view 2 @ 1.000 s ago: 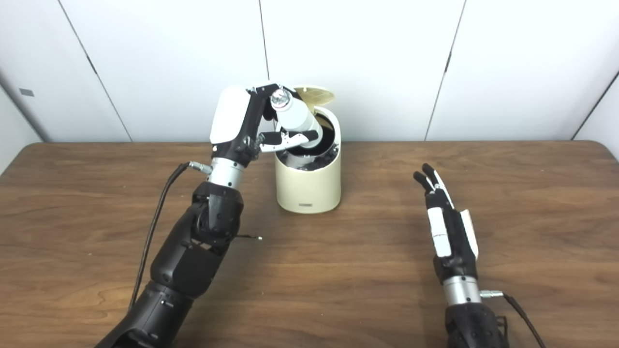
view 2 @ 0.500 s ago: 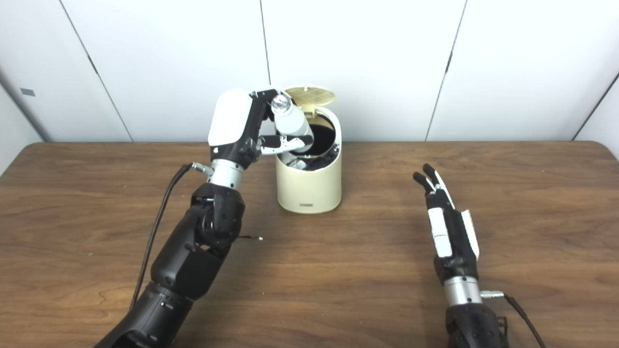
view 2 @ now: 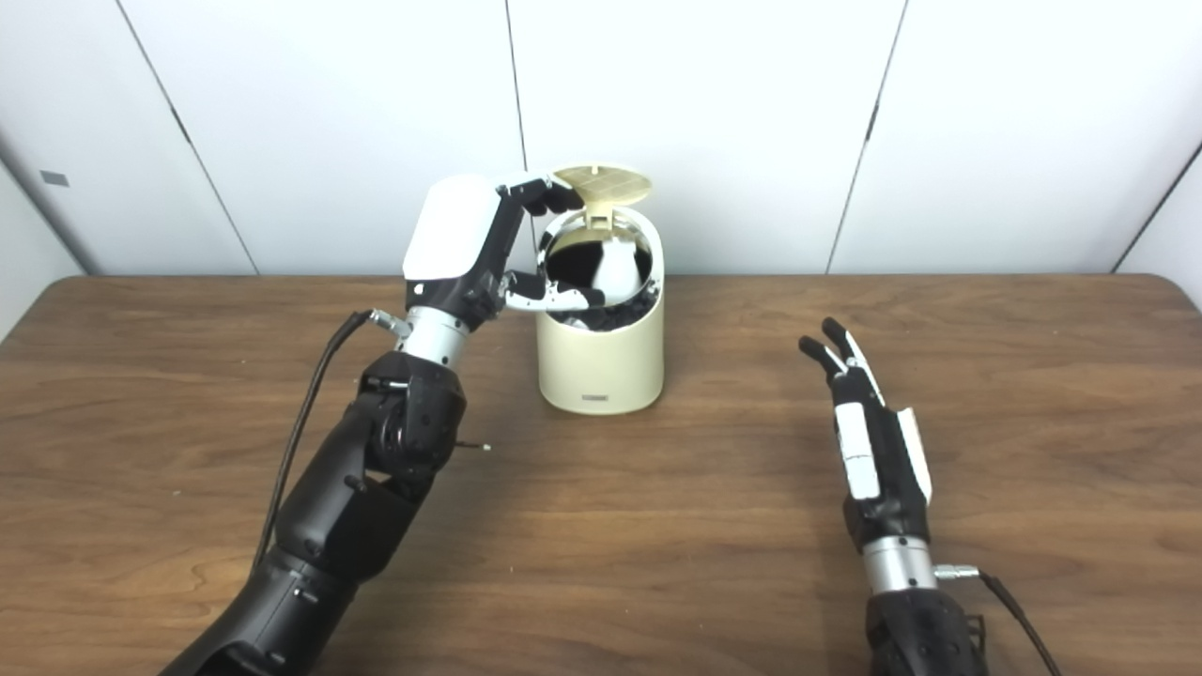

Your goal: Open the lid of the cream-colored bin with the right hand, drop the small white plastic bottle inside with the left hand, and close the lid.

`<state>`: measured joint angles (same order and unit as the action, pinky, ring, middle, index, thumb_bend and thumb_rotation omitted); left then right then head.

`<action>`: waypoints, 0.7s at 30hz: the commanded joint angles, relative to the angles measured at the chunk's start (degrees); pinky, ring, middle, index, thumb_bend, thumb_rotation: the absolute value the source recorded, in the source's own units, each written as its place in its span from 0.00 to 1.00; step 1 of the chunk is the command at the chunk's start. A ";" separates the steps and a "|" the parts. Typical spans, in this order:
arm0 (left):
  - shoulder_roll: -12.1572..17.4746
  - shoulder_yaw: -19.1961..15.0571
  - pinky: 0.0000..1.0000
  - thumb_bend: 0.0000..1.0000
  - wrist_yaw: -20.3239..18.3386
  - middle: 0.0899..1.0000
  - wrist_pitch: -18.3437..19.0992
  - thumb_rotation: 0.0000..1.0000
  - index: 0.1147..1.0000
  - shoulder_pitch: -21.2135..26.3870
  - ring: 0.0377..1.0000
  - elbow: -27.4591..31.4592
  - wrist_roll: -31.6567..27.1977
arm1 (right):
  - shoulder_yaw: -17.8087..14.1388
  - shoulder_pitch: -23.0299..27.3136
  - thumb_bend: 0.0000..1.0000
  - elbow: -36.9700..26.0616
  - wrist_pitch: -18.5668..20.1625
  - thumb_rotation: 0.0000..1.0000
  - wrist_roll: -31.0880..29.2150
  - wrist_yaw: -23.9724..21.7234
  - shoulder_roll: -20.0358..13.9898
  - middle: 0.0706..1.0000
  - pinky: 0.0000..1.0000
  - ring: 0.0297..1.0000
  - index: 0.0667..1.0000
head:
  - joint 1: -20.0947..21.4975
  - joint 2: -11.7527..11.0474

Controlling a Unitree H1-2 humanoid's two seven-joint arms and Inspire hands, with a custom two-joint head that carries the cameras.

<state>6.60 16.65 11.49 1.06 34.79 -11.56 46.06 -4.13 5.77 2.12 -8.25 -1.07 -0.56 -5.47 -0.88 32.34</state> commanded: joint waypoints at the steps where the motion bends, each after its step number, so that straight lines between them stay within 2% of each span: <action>1: 0.62 0.14 0.58 1.00 -0.80 0.62 -1.38 0.25 0.60 2.65 0.63 2.36 -0.75 | 0.00 -1.40 0.67 1.63 -0.27 0.98 -0.50 -0.01 0.40 0.86 1.00 0.96 0.92 | -0.02 0.05; 5: 0.23 -0.34 0.53 1.00 -0.33 0.57 -2.58 0.20 0.56 2.13 0.57 3.06 -2.38 | -0.11 -1.32 0.65 2.27 -0.84 0.99 -0.47 -0.06 0.21 0.86 1.00 0.96 0.92 | -0.19 0.01; 7: -0.38 -1.21 0.48 0.95 0.61 0.53 -4.07 0.11 0.52 1.66 0.52 3.11 -4.73 | -0.12 -1.30 0.66 2.63 -1.19 0.99 -0.43 -0.13 0.06 0.86 1.00 0.95 0.92 | -0.20 -0.04; 8: -0.89 -1.90 0.46 0.70 0.84 0.50 -4.81 0.08 0.46 1.33 0.50 3.24 -6.40 | -0.14 -1.32 0.66 2.71 -1.12 0.99 -0.39 -0.13 0.00 0.86 1.00 0.95 0.93 | -0.32 -0.05; 9: -1.32 -2.47 0.43 0.62 1.18 0.47 -5.55 0.04 0.44 1.01 0.47 3.46 -7.66 | -0.19 -1.28 0.66 2.88 -1.17 0.99 -0.63 -0.26 -0.03 0.86 1.00 0.95 0.92 | -0.36 -0.03; 11: -2.00 -3.46 0.36 0.53 1.97 0.45 -6.92 0.01 0.43 0.47 0.39 3.97 -9.37 | -0.24 -1.28 0.66 2.94 -0.85 0.98 -0.70 -0.26 -0.05 0.86 1.00 0.95 0.92 | -0.42 -0.06; 14: -2.43 -4.40 0.32 0.50 2.55 0.44 -8.36 0.00 0.43 -0.08 0.35 4.54 -10.29 | -0.21 -1.19 0.66 3.42 -1.15 0.98 -0.42 -0.18 -0.24 0.86 1.00 0.95 0.92 | -0.50 -0.05; 21: -2.45 -6.56 0.38 0.50 4.98 0.48 -11.26 0.00 0.40 -1.56 0.39 6.02 -10.94 | -0.12 -1.18 0.66 3.85 -1.57 0.97 -0.64 -0.41 -0.32 0.86 1.00 0.95 0.92 | -0.67 -0.15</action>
<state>4.06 10.95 14.32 -8.27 31.58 -7.93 35.43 -4.28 6.07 2.84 -8.35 -1.28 -0.59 -5.79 -1.49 32.17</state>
